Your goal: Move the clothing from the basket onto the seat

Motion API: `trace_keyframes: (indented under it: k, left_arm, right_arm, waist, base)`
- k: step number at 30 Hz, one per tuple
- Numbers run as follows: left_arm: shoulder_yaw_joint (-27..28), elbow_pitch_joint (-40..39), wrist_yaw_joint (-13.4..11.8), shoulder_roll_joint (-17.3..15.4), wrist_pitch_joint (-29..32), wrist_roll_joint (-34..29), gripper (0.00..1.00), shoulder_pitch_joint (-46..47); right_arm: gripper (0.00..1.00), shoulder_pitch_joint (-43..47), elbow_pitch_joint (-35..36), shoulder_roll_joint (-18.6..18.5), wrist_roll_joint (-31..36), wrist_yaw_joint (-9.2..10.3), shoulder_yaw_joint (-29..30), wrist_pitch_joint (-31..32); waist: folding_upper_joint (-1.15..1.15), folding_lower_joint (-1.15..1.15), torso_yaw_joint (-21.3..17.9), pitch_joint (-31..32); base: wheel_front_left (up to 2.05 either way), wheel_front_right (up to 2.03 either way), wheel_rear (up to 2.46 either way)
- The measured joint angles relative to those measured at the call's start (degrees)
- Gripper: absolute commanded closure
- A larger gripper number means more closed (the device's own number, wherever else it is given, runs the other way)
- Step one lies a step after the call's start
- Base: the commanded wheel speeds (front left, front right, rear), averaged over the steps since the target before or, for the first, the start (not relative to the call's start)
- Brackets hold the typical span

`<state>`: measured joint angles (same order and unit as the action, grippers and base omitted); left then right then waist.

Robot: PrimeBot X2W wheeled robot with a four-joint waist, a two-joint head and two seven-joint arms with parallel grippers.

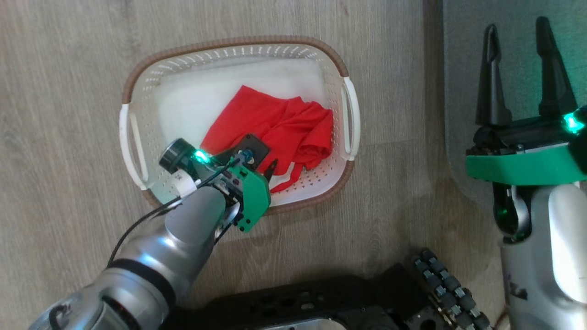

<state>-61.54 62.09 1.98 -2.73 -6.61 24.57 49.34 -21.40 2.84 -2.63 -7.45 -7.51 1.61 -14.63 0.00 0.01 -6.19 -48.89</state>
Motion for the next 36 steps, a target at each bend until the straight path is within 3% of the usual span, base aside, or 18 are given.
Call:
trace_keyframes:
  k: [7, 8, 9, 10, 12, 23, 36]
  left_arm:
    - [-1.7, 2.6, -0.9, 0.0, 1.7, 2.2, 0.0, 1.5]
    - [-1.9, 2.9, -0.9, 0.0, 2.0, 2.6, 0.31, 1.6]
    - [-2.4, 3.1, -0.9, 0.0, 2.3, 3.0, 0.55, 1.7]
    - [-2.6, 3.3, -0.7, 0.0, 2.7, 3.3, 0.67, 1.8]
    - [-2.8, 3.5, -0.5, 0.0, 3.0, 3.9, 1.0, 1.9]
    - [-3.4, 3.3, -1.0, 0.0, -1.6, 7.7, 1.0, 1.9]
    - [0.1, -4.0, -2.1, 0.0, -7.4, 15.7, 1.0, 0.7]
  right_arm:
    - [0.0, -0.6, 0.9, 0.0, -0.2, 0.0, -0.5, 0.0]
    - [0.0, -0.6, 1.1, 0.0, -0.2, 0.0, -0.6, 0.0]
    - [0.0, -0.6, 1.2, 0.0, -0.2, 0.0, -0.6, 0.0]
    - [0.0, -0.7, 1.3, 0.0, -0.2, 0.0, -0.7, 0.0]
    - [0.0, -1.0, 1.3, 0.0, -0.2, 0.0, -0.8, 0.0]
    - [0.0, -1.7, 0.2, 0.0, -1.3, 0.0, -0.3, 0.0]
    - [0.0, -1.1, -5.4, -0.1, -1.8, 0.0, -0.3, 0.0]
  waist:
    - [0.0, -0.01, -1.0, -1.7]
    - [0.0, -0.01, -1.1, -1.8]
    - [0.0, -0.01, -1.2, -1.8]
    - [0.0, -0.01, -1.3, -1.9]
    - [0.0, -0.01, -1.4, -1.9]
    - [0.0, -0.01, -0.8, 1.2]
    - [0.01, -0.01, 1.9, 11.8]
  base:
    - [0.0, 0.0, 0.0]
    - [0.0, 0.0, 0.0]
    - [0.0, 0.0, 0.0]
    - [0.0, 0.0, 0.0]
    - [0.0, 0.0, 0.0]
    - [0.0, 0.0, 0.0]
    - [0.0, 0.0, 0.0]
